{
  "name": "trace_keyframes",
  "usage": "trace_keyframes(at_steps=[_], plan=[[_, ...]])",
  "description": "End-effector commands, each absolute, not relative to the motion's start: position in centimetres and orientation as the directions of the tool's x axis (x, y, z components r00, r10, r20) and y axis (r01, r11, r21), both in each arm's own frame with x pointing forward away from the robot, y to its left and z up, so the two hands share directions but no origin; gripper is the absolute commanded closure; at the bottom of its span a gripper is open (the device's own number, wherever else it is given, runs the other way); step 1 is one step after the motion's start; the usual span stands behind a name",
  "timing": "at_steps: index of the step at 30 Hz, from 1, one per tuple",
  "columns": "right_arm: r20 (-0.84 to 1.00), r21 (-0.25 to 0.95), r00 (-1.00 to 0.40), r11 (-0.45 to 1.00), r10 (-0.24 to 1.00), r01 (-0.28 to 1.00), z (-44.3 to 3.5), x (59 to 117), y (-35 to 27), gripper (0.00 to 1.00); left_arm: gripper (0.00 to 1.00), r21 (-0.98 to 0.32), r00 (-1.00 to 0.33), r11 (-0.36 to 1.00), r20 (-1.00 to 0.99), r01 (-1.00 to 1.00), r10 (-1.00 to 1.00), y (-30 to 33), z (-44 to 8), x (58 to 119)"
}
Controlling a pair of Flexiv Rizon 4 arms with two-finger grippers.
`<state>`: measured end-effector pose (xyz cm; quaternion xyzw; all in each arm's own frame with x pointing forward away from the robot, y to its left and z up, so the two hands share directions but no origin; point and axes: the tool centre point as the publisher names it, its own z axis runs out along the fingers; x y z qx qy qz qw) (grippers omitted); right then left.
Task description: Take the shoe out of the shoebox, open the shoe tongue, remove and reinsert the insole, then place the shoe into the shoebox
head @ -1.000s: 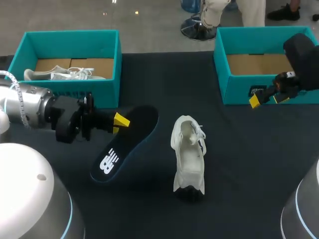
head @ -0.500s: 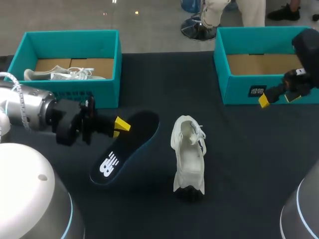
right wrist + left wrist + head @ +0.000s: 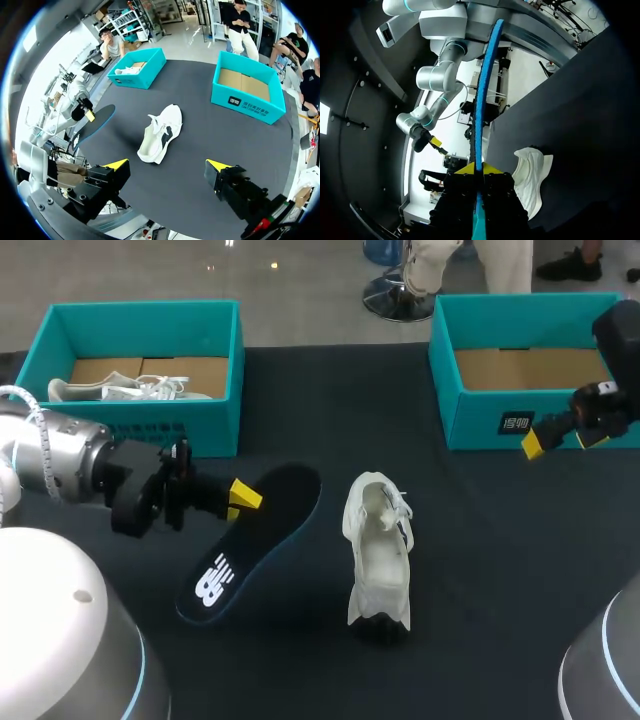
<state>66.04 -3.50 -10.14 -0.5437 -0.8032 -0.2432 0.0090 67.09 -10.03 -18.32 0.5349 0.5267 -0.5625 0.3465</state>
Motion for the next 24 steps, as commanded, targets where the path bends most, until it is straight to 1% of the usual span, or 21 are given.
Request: trace_keyframes(at_steps=[1, 7, 8, 10, 11, 13, 14, 18, 24], plan=[[0.279, 0.378, -0.408, 0.291, 0.869, 0.879, -10.2, 66.3, -3.4, 0.00, 1.00, -0.221, -0.186, -0.205, -0.967, 0.953, 0.174, -10.0, -18.3, 67.1], [0.279, 0.378, -0.408, 0.291, 0.869, 0.879, -10.2, 66.3, -3.4, 0.00, 1.00, -0.221, -0.186, -0.205, -0.967, 0.953, 0.174, -10.0, -18.3, 67.1], [0.279, 0.378, -0.408, 0.291, 0.869, 0.879, -10.2, 66.3, -3.4, 0.00, 1.00, -0.260, -0.229, -0.204, -0.959, 0.944, 0.166, -10.1, -18.7, 67.0], [0.279, 0.378, -0.408, 0.291, 0.869, 0.879, -10.2, 66.3, -3.4, 0.00, 1.00, -0.306, -0.273, -0.178, -0.943, 0.935, 0.191, -10.3, -19.4, 66.9], [0.279, 0.378, -0.408, 0.291, 0.869, 0.879, -10.2, 66.3, -3.4, 0.00, 1.00, -0.364, -0.331, -0.192, -0.926, 0.911, 0.184, -10.5, -19.8, 66.7], [0.279, 0.378, -0.408, 0.291, 0.869, 0.879, -10.2, 66.3, -3.4, 0.00, 1.00, -0.384, -0.352, -0.179, -0.917, 0.906, 0.185, -10.7, -20.3, 66.3], [0.279, 0.378, -0.408, 0.291, 0.869, 0.879, -10.2, 66.3, -3.4, 0.00, 1.00, -0.424, -0.395, -0.173, -0.901, 0.889, 0.179, -10.9, -20.6, 66.1], [0.279, 0.378, -0.408, 0.291, 0.869, 0.879, -10.2, 66.3, -3.4, 0.00, 1.00, -0.508, -0.478, -0.139, -0.855, 0.850, 0.201, -11.7, -21.9, 65.7], [0.279, 0.378, -0.408, 0.291, 0.869, 0.879, -10.2, 66.3, -3.4, 0.00, 1.00, -0.602, -0.568, -0.085, -0.784, 0.794, 0.249, -13.4, -23.6, 65.1]])
